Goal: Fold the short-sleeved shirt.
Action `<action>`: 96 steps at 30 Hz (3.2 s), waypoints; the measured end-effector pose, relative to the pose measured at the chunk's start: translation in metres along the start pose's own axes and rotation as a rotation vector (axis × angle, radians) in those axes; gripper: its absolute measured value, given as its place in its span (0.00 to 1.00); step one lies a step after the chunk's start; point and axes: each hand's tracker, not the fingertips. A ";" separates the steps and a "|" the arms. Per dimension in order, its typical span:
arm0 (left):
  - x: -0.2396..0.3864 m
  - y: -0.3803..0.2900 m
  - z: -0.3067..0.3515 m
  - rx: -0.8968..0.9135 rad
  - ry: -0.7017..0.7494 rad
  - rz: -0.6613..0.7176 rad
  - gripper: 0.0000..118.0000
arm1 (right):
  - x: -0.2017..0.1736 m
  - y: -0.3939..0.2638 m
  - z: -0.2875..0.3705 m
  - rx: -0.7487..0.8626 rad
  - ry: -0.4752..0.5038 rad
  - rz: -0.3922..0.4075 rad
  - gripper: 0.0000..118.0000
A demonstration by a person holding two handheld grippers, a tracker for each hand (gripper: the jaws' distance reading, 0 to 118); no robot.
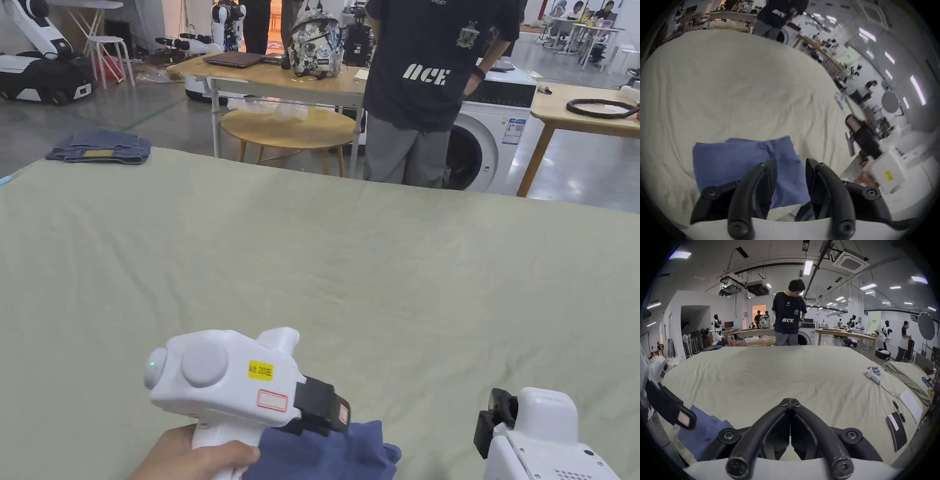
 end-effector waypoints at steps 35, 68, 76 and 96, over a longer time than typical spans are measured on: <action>-0.003 -0.038 0.000 0.547 0.411 -0.280 0.00 | -0.024 0.025 -0.003 0.145 0.001 0.014 0.00; -0.064 -0.076 0.082 0.914 0.732 -0.262 0.00 | -0.117 -0.066 -0.015 -0.289 0.192 0.090 0.00; -0.085 -0.106 0.081 0.735 0.598 -0.153 0.00 | -0.121 -0.084 -0.034 -0.325 0.114 0.107 0.00; -0.170 -0.042 0.027 -0.015 -0.252 0.216 0.83 | -0.107 -0.082 -0.037 -0.345 0.169 0.074 0.00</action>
